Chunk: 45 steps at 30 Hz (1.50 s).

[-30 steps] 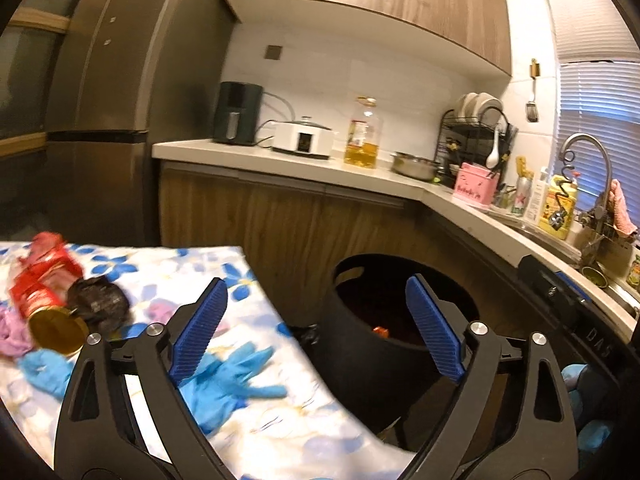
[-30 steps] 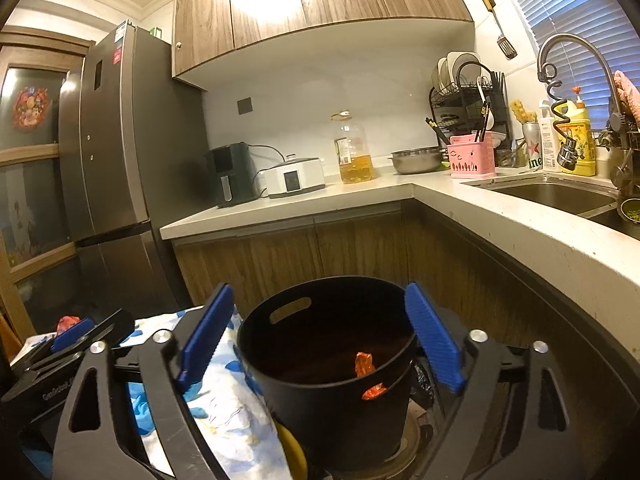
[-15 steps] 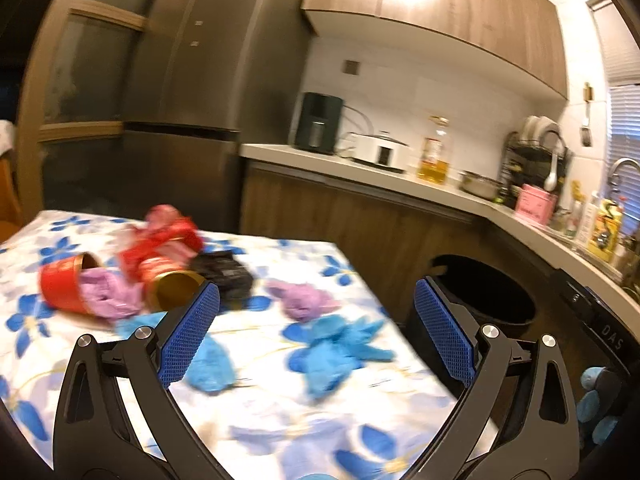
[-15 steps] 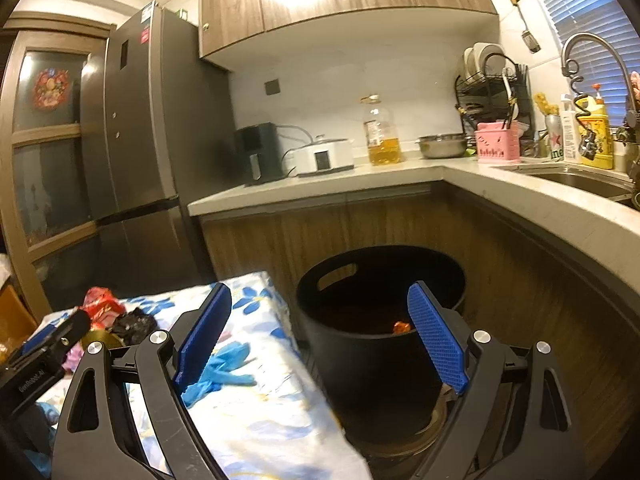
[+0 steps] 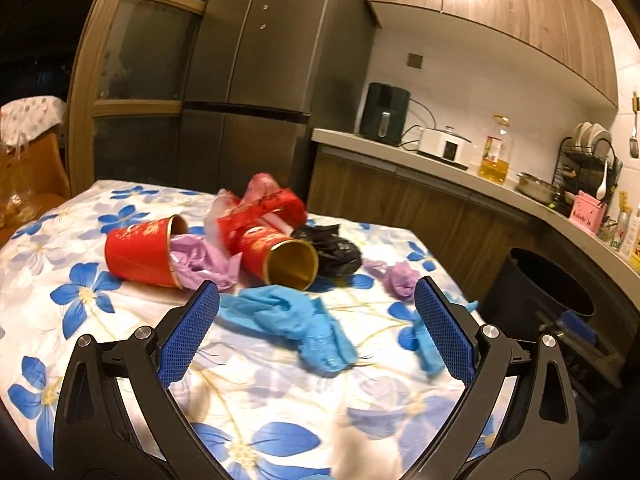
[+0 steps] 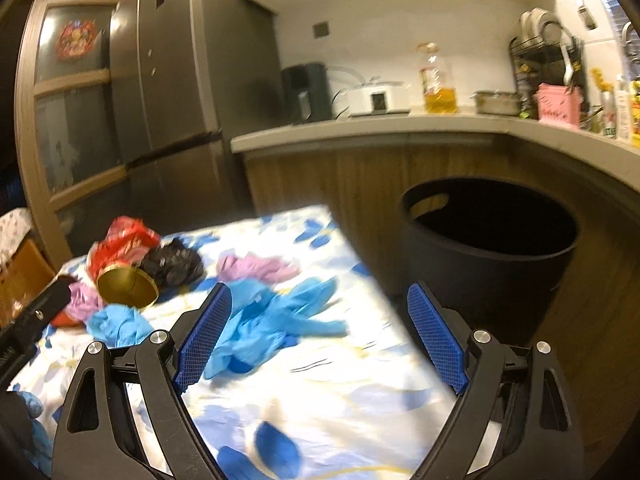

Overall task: Collect trash
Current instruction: 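Move both open tools back over the remaining trash on the table, then grasp a blue glove with the left tool while the right tool grasps another blue glove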

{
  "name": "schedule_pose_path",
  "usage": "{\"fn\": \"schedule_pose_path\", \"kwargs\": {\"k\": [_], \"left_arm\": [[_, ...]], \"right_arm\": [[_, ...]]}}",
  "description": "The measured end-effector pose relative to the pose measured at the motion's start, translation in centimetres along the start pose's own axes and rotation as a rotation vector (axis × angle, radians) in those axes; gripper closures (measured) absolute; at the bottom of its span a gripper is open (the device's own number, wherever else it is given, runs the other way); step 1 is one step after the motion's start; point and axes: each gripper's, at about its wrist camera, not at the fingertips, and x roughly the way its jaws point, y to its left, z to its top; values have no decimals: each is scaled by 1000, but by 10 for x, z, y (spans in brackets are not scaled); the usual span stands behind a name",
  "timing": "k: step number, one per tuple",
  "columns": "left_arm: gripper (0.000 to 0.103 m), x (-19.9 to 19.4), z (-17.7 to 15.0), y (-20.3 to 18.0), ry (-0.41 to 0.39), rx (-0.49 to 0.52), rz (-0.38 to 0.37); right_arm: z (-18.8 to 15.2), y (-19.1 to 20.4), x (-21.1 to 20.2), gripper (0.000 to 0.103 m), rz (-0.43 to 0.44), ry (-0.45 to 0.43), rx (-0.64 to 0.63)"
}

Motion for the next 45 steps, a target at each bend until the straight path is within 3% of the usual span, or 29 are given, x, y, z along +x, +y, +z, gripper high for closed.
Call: {"fn": "schedule_pose_path", "kwargs": {"k": [8,14,17,24,29,34,37,39,45], "left_arm": [[7,7,-1,10,2,4,27],[7,12,-3,14,12,9,33],[7,17,-6,13,29,14,40],[7,27,-13,9,65,12,37],[9,33,-15,3,72,15,39],[23,52,-22,-6,134,2,52],[36,65,-26,-11,186,7,51],[54,72,-30,-13,219,19,58],[82,76,-36,-12,263,11,41]], "right_arm": [[-1,28,42,16,42,69,-18],[0,36,75,30,38,142,-16],[-4,37,91,42,26,202,-16],[-9,38,97,97,64,237,-23],[-2,36,75,100,92,160,-14],[4,28,43,101,103,94,10],[7,20,25,101,107,66,28],[9,16,13,101,110,49,33],[15,13,-5,101,113,16,23]]}}
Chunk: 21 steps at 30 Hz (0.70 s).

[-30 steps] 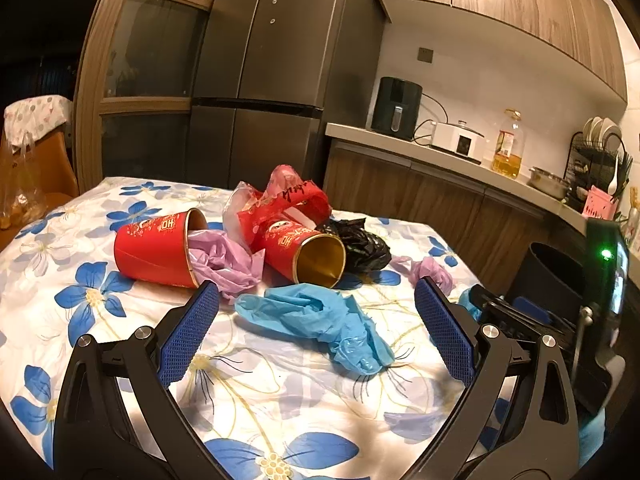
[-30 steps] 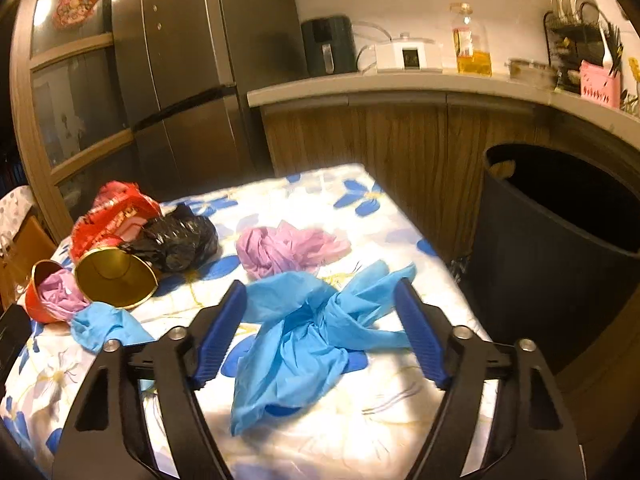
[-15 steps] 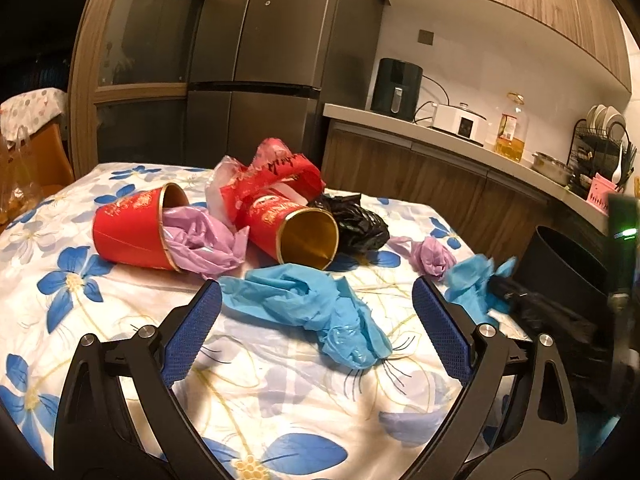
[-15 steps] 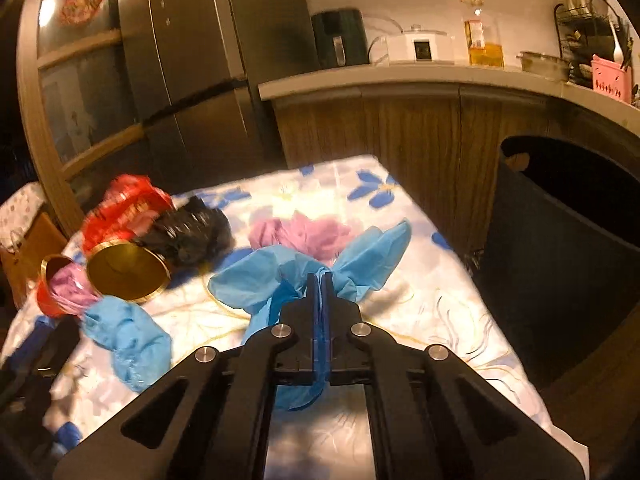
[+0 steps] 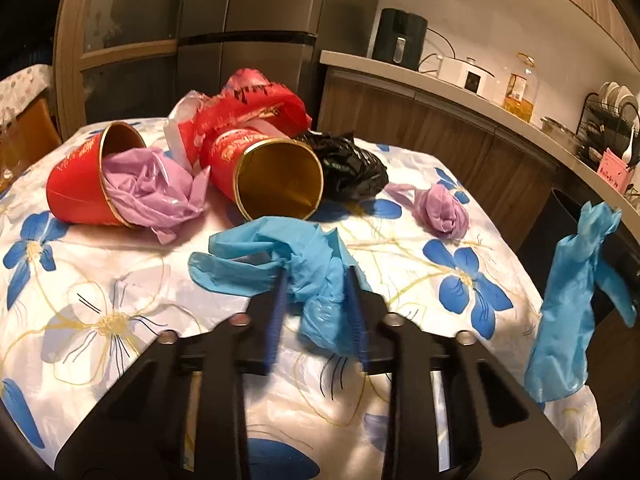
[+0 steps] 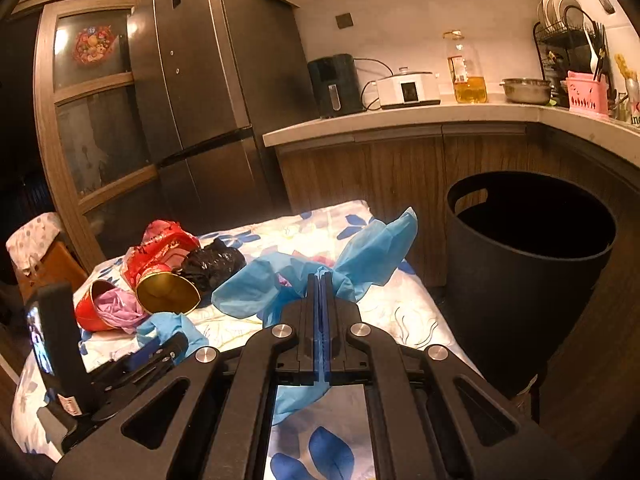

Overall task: Collect trash
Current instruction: 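Grasp a blue glove with the left tool while the right tool grasps another blue glove, then carry both blue gloves over the black bin and open both tools to drop them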

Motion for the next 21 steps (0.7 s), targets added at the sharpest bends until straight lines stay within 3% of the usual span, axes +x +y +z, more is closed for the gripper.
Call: {"fn": "schedule_pose_path", "kwargs": {"k": [9,21], "left_arm": [[95,-18,-6,12,5,-65,-71],[97,-93,6,3,-147,17,-125]], "right_arm": [[2,2,-18,101,4,-27,-8],[10,8,-48,101,34,-81,-23]]}}
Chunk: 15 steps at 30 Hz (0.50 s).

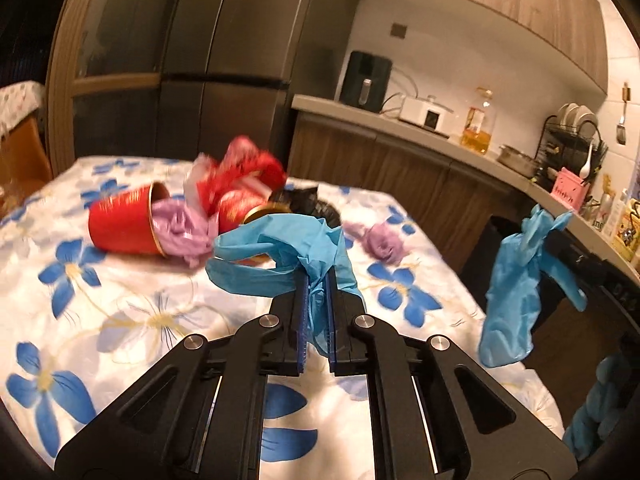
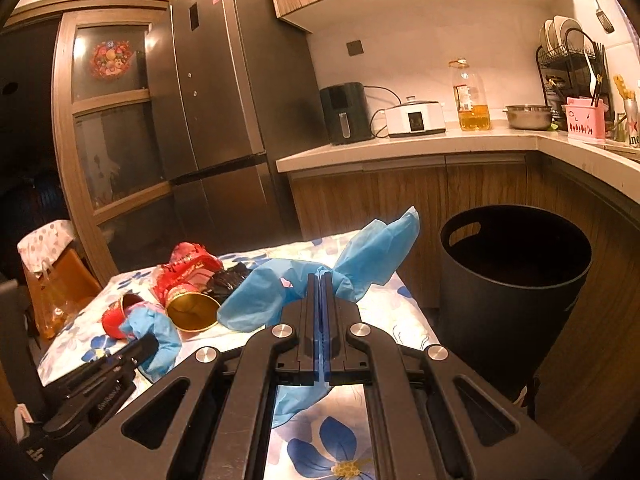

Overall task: Collect trash
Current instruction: 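Carry both blue gloves over the black bin and open both tools to drop them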

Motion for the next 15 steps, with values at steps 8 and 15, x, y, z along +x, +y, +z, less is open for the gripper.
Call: {"fn": "schedule_pose_path", "kwargs": {"k": [8,15], "left_arm": [[97,-20,18,-16,-62,25,-32],[97,-17,33,-47,-92,70,-80]], "right_arm": [[10,-1,-16,101,4,-37,-13],[23,-12,-28,101,-25,-80,-22]]}}
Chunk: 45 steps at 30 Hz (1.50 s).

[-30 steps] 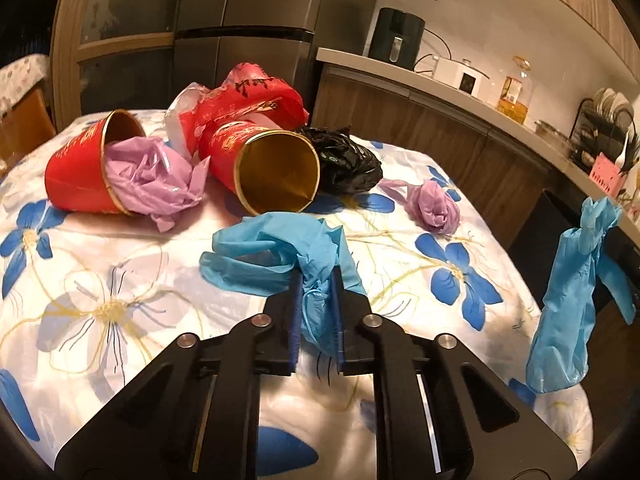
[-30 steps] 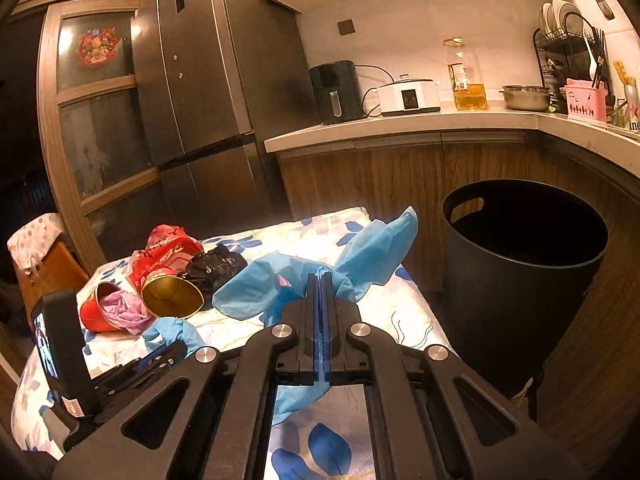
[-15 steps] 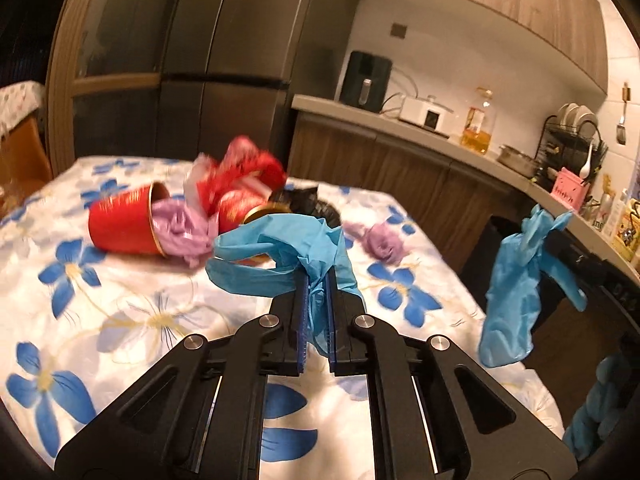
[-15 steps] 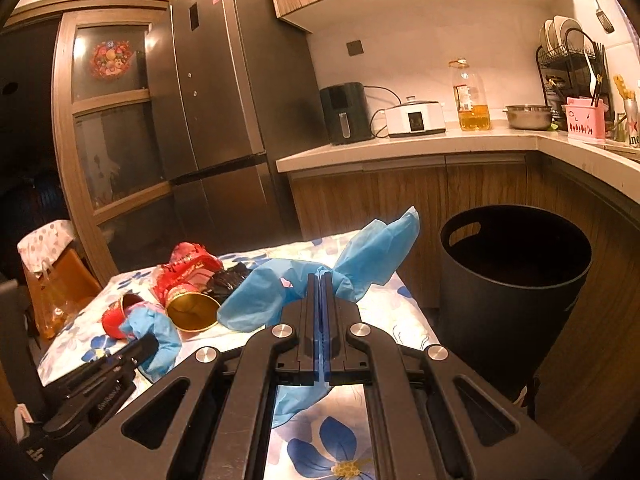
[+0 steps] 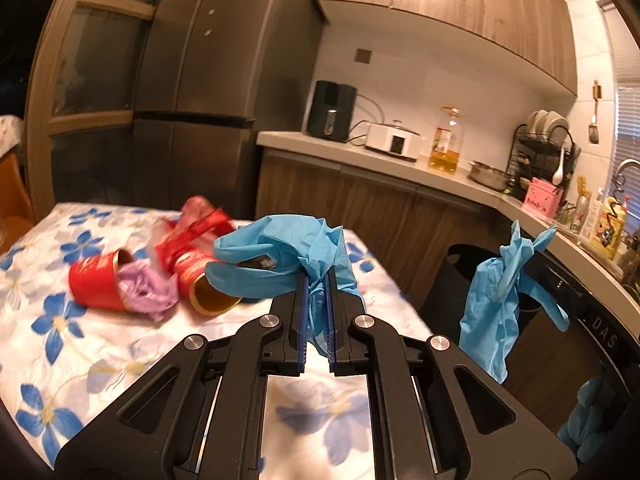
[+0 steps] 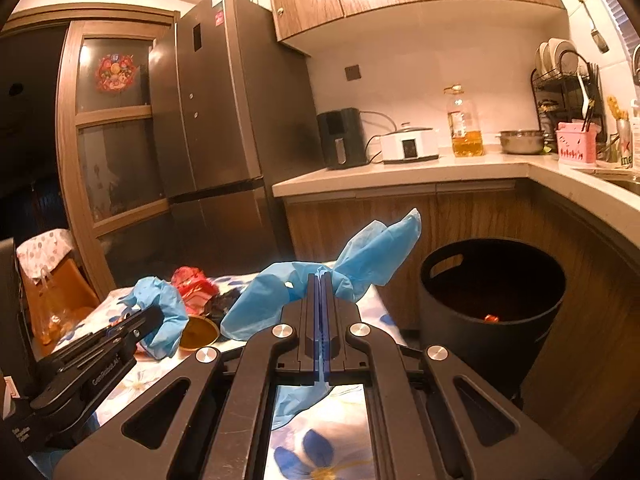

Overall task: Collect trash
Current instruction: 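Carry both blue gloves over the black bin and open both tools to drop them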

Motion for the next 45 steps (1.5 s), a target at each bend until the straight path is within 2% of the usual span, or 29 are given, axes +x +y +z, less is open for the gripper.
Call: {"fn": "schedule_pose_path", "kwargs": {"k": [7,17,24,33,45], "left_arm": [[97,17,18,-45,-22,57,-79],[97,49,47,-123,-73,143,-196],[97,73,55,-171,-89,195,-258],[97,112,50,-209,-63,243,-290],[96,139,41,-220,-37,252,-330]], "right_arm": [[18,-27,-7,101,-64,-48,4],[47,-85,-13,101,-210,-130,-1],[57,-121,-9,101,-288,-165,3],[64,-149,8,101,-308,-169,-2],[55,-168,33,101,-301,-118,26]]}}
